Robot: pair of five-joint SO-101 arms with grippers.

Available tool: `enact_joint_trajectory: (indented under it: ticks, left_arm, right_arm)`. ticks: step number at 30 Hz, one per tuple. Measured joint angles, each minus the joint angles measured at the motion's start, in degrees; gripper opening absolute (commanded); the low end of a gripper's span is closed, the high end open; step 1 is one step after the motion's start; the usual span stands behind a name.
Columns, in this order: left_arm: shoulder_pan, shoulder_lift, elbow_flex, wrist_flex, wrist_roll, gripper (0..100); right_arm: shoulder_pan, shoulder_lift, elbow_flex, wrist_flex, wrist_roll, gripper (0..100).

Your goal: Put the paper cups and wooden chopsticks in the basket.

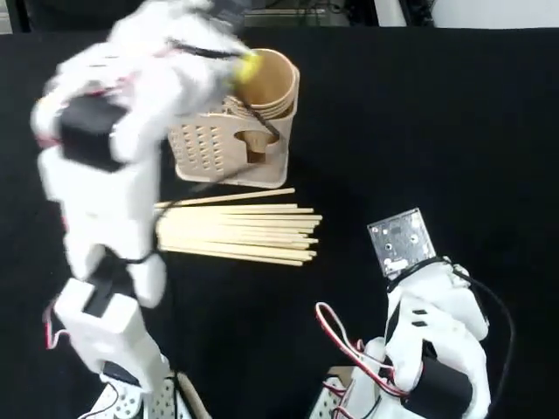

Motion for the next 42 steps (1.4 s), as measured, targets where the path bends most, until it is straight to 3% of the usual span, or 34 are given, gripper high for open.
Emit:
enact_joint_trajectory:
  ticks: [7, 11, 22, 31, 42]
  left_arm:
    - [-27.7, 6.2, 0.6, 3.6, 21.4, 24]
    - [-37.4, 14.5, 1.1, 2.9, 26.7, 25]
    - [-38.6, 39.6, 1.0, -5.6, 28.7, 26]
    - [-38.4, 46.6, -13.5, -3.7, 28.7, 26]
    - [-34.9, 54.8, -14.5, -10.9, 31.7, 26]
  right_arm:
    - [0.0, 0.0, 0.0, 0.0, 0.0, 1.3]
    - [0.0, 0.0, 0.0, 0.0, 0.0, 1.3]
    - [0.0, 0.0, 0.0, 0.0, 0.0, 1.3]
    - [0.0, 0.0, 0.0, 0.0, 0.0, 1.3]
    - [0.0, 0.0, 0.0, 0.0, 0.0, 1.3]
